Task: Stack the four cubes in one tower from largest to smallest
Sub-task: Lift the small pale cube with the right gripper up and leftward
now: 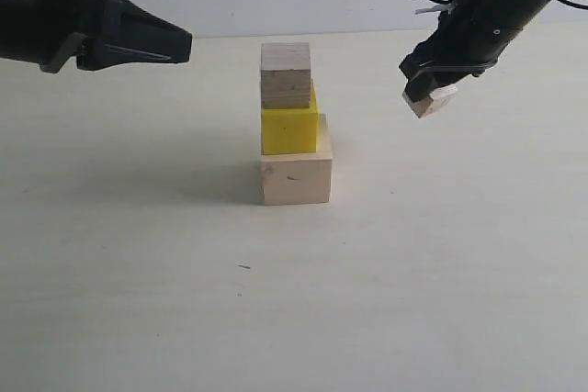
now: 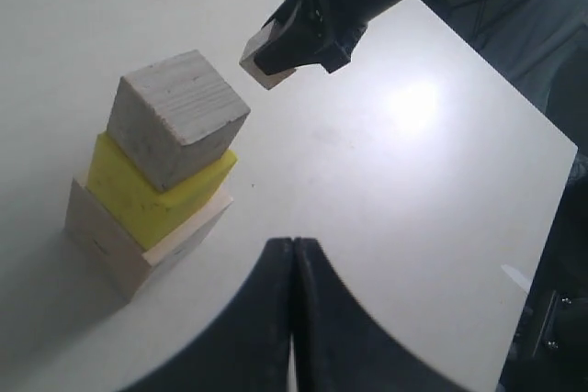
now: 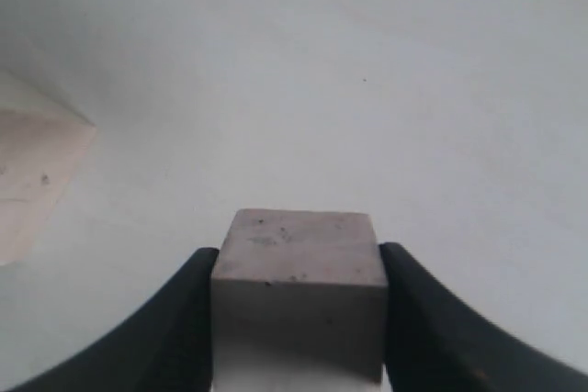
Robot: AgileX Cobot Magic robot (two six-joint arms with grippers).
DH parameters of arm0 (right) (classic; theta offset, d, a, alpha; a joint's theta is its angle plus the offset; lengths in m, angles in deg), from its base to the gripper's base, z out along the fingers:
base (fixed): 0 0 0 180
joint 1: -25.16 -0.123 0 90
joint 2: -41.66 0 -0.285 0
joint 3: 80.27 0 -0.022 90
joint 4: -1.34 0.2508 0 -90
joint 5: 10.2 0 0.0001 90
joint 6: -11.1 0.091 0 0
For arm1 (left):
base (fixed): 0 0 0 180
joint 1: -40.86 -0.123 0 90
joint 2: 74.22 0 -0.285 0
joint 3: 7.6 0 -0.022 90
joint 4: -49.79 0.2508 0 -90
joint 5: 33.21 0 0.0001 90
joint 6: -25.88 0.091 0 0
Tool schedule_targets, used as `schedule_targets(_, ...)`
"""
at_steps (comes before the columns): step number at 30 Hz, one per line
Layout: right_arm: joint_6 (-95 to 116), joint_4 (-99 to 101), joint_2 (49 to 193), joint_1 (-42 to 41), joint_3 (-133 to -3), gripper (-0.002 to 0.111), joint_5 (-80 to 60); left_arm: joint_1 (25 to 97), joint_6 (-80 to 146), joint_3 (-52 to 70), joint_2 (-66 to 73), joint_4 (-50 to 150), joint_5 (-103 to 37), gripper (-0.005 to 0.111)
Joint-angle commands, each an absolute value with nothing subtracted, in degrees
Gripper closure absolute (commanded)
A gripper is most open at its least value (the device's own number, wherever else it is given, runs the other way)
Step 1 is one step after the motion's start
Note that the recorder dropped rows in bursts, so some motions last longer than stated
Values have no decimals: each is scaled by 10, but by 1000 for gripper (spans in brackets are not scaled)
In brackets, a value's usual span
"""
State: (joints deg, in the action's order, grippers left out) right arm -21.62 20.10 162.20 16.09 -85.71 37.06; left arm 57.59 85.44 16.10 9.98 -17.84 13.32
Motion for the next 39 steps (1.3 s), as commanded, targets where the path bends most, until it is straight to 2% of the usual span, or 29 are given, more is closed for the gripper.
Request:
schedule_targets(1, -236, 257, 1612, 190, -861, 108, 360, 574, 851, 163, 78, -184, 139, 107)
schedule_targets(7, -294, 371, 1579, 237, -822, 108, 359, 574, 837, 163, 66, -178, 126, 107)
schedule_targets(12, -468, 509, 1519, 256, -748, 108, 344, 574, 837, 163, 66, -179, 101, 107)
schedule_targets(20, -655, 541, 1488, 256, -732, 108, 369, 574, 838, 163, 66, -180, 82, 107)
schedule_targets(31, -549, 564, 1488, 255, -732, 108, 300, 574, 838, 163, 66, -180, 99, 107)
schedule_targets(39, -723, 702, 1509, 255, -732, 108, 311, 574, 838, 163, 66, -180, 114, 107)
